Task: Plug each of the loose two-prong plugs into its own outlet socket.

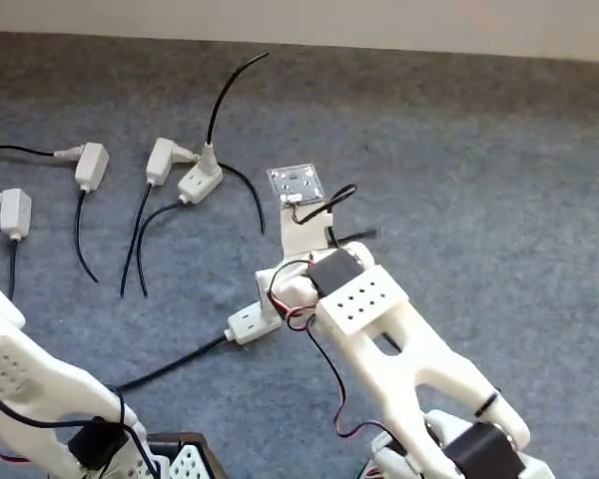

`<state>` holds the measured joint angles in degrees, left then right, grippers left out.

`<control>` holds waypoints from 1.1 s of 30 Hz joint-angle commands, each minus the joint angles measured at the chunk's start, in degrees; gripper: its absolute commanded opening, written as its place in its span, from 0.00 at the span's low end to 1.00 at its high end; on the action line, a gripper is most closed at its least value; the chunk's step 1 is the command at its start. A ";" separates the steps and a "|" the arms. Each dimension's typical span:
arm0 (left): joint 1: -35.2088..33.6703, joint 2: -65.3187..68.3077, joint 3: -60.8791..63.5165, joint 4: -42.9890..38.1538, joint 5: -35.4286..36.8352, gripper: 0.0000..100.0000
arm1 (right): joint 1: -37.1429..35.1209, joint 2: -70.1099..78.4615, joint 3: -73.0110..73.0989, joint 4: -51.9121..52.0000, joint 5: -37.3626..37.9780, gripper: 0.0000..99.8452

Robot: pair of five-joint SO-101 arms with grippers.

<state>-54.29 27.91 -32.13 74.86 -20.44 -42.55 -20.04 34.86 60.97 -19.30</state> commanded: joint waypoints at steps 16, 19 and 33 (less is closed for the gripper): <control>3.03 -0.40 -2.24 3.08 -1.14 0.38 | 4.35 1.36 -7.34 -0.13 1.93 0.01; 8.22 -1.36 -2.59 8.70 -1.14 0.38 | 4.09 1.27 -13.14 2.59 2.37 0.01; 36.70 -51.47 29.58 13.36 1.23 0.38 | 5.14 -27.12 -5.23 -2.07 16.70 0.01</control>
<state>-27.21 -2.42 -17.45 88.13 -19.82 -38.24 -41.05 23.69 63.52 -3.65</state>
